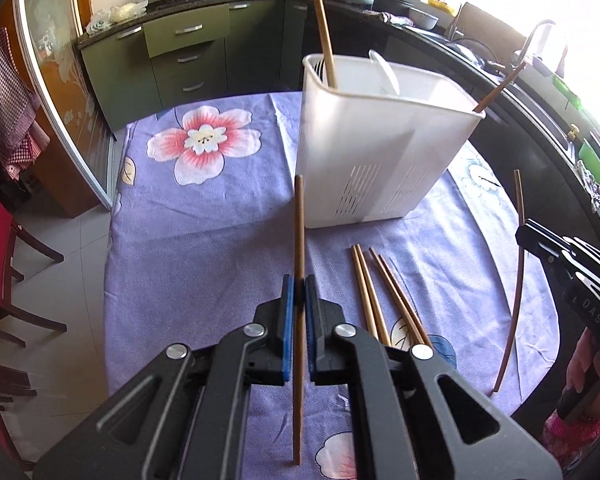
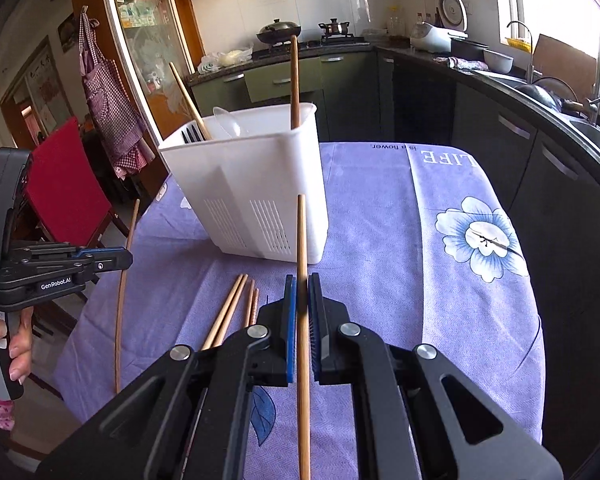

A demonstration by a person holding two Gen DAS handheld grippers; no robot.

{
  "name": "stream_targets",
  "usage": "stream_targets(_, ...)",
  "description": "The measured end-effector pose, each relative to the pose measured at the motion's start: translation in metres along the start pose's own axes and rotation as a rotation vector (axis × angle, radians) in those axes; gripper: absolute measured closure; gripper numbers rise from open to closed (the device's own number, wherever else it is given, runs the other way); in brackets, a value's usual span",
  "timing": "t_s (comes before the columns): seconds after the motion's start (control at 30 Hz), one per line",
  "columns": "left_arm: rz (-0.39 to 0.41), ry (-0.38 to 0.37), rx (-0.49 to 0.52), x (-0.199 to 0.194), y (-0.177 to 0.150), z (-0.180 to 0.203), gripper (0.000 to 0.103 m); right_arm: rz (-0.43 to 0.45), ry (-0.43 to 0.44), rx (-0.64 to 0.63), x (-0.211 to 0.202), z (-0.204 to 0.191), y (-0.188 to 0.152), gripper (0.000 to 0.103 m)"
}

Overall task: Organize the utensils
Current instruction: 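Carry both held chopsticks up over the white holder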

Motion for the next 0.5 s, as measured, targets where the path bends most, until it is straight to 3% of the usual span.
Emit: stream_targets(0.5,0.106,0.006,0.049,-0.056,0.006,0.013,0.097,0.104,0.055,-0.016,-0.062,-0.013,0.011,0.096)
Point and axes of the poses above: each gripper's, at about its wrist camera, not at the fingertips, and x roughly the way its jaws point, z to its right, y to its top, the point moved 7 cm from there along x, roughly the way its jaws point, and after that the axes turned 14 degrees about x, right-handed, at the moved point
